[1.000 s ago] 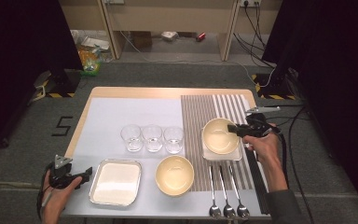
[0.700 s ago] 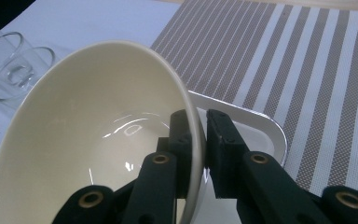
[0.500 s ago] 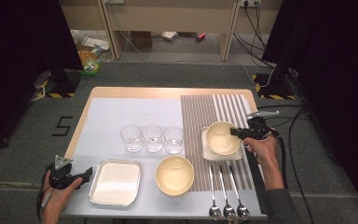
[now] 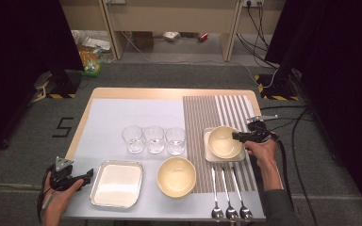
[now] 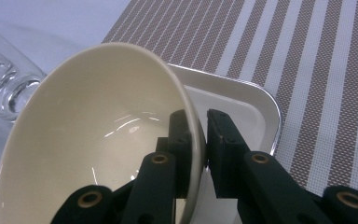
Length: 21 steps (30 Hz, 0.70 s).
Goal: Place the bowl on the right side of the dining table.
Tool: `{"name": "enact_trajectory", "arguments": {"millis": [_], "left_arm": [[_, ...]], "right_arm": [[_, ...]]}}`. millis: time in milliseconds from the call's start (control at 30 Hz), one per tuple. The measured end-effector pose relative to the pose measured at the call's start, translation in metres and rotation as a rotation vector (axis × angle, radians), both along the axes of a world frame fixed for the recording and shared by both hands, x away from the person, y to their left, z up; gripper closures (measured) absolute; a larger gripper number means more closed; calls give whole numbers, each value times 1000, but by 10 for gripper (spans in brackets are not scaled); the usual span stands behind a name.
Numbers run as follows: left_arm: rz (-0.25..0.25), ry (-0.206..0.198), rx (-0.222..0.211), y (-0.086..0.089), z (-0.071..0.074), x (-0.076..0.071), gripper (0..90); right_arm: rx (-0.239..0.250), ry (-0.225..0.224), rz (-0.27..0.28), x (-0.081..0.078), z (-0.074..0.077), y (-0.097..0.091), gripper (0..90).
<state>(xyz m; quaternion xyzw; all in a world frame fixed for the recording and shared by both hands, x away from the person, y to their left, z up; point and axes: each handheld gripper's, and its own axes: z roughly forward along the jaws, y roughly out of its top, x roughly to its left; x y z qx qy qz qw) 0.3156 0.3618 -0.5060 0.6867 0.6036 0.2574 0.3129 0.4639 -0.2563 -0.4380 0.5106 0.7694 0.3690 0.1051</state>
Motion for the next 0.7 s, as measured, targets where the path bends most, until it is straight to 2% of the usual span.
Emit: {"name": "enact_trajectory", "arguments": {"millis": [333, 400, 500, 533, 600, 633, 667, 700], "left_arm": [[0, 2, 0, 0, 0, 0, 136], [-1, 2, 4, 0, 0, 0, 136], [-1, 3, 4, 0, 0, 0, 136], [0, 2, 4, 0, 0, 0, 136], [1, 0, 3, 0, 0, 0, 137], [0, 1, 4, 0, 0, 0, 136], [0, 1, 4, 0, 0, 0, 136], [0, 2, 3, 0, 0, 0, 136]], "right_arm": [[5, 9, -45, 2, -4, -2, 814], [-1, 15, -39, 2, -5, -3, 810], [21, 8, -54, 1, -4, -5, 783], [39, 10, -75, 0, -2, -5, 710], [37, 2, -79, -1, -2, -4, 690], [30, 4, -71, -3, -1, -2, 613], [30, 4, -71, -3, -1, -2, 613], [20, -14, -76, -8, 2, -1, 548]]}}
